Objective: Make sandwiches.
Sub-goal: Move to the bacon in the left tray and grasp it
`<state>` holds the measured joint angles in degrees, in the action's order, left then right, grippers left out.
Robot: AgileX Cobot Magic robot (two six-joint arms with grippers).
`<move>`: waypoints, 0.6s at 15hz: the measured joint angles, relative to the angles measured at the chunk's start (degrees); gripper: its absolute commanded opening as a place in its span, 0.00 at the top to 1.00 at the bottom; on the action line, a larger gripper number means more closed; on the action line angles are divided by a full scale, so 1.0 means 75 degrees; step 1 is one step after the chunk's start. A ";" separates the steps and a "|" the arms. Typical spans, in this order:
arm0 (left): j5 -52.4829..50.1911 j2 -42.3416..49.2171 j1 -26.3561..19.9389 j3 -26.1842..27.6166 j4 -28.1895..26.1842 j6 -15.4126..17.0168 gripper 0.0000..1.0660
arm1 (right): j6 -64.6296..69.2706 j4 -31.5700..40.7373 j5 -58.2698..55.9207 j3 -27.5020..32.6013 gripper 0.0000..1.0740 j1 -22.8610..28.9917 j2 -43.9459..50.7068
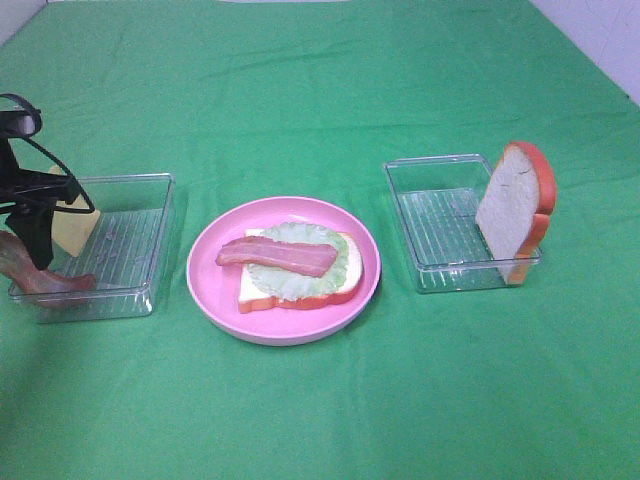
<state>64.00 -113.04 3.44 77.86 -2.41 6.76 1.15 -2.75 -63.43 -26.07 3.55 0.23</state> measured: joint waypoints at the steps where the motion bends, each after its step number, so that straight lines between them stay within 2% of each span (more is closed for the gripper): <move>1: 0.0000 0.0000 0.0000 0.0000 0.0000 0.0000 0.42 | 0.0000 0.0000 0.0000 0.0000 0.08 0.0000 0.0000; 3: 0.0000 0.0000 0.0000 0.0000 0.0000 0.0000 0.44 | 0.0000 0.0000 0.0000 0.0000 0.08 0.0000 0.0000; 4: 0.0000 0.0000 0.0000 0.0000 0.0000 0.0000 0.52 | 0.0000 0.0000 0.0000 0.0000 0.08 0.0000 0.0000; 5: 0.0000 0.0000 0.0000 0.0000 0.0000 0.0000 0.65 | 0.0000 0.0000 0.0000 0.0000 0.08 0.0000 0.0000; 6: 0.0000 0.0000 0.0000 0.0000 0.0000 0.0000 0.90 | 0.0000 0.0000 0.0000 0.0000 0.08 0.0000 0.0000; 7: 0.0000 0.0000 0.0000 0.0000 0.0000 0.0000 1.00 | 0.0000 0.0000 0.0000 0.0000 0.08 0.0000 0.0000; 9: 0.0000 0.0000 0.0000 0.0000 0.0000 0.0000 1.00 | 0.0000 0.0000 0.0000 0.0000 0.08 0.0000 0.0000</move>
<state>64.00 -113.04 3.44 77.86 -2.41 6.76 1.15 -2.75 -63.43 -26.07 3.55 0.23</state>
